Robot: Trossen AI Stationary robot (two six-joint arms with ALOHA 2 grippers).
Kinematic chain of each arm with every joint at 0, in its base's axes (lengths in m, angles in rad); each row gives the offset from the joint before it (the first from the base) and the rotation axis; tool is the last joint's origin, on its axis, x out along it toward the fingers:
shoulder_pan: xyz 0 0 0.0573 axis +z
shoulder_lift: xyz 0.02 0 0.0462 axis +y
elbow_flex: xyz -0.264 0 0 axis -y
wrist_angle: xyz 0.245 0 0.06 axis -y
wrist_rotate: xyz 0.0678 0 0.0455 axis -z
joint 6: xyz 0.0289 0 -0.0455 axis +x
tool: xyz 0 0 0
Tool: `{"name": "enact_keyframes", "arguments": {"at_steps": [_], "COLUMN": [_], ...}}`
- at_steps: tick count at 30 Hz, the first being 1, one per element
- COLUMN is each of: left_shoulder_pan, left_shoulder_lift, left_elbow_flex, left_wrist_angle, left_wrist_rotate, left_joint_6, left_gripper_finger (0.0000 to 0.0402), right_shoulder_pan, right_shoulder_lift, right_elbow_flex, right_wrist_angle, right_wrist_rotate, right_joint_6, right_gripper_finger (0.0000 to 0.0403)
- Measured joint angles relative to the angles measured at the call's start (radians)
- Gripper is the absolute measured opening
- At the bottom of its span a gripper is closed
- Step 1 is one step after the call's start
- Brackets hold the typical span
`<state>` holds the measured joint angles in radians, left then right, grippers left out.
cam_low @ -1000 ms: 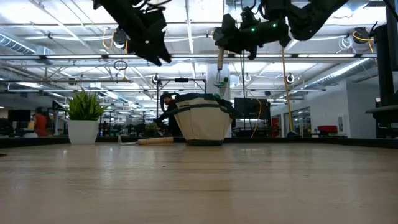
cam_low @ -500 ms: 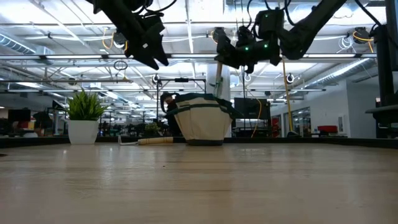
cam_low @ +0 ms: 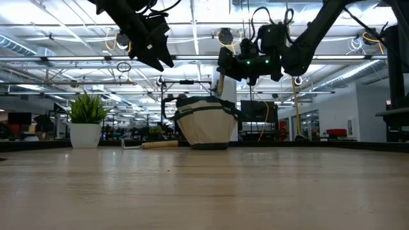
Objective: Pick & Place Garden tools in Gardening bag
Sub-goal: Put the brown hand rake into the green gardening bag
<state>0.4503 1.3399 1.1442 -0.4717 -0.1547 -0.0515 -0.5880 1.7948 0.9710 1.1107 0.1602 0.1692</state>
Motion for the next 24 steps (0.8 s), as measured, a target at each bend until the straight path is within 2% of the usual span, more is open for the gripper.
{"name": "enact_keyframes", "arguments": {"at_steps": [16, 24], "left_shoulder_pan": [0.000, 0.000], "left_shoulder_lift": [0.000, 0.000], "left_elbow_flex": [0.000, -0.001], "left_wrist_angle": [0.001, 0.001], "left_wrist_rotate": [0.000, 0.000], "left_joint_6": [0.004, 0.004], "left_gripper_finger": [0.0296, 0.0296], "right_shoulder_pan": [0.053, 0.069], "right_shoulder_lift": [0.020, 0.020], "right_elbow_flex": [0.001, 0.002], "right_wrist_angle": [-0.070, -0.187], "right_wrist_rotate": [-0.001, -0.002], "right_joint_6": [-0.029, -0.037], "right_gripper_finger": [0.0062, 0.0062]}}
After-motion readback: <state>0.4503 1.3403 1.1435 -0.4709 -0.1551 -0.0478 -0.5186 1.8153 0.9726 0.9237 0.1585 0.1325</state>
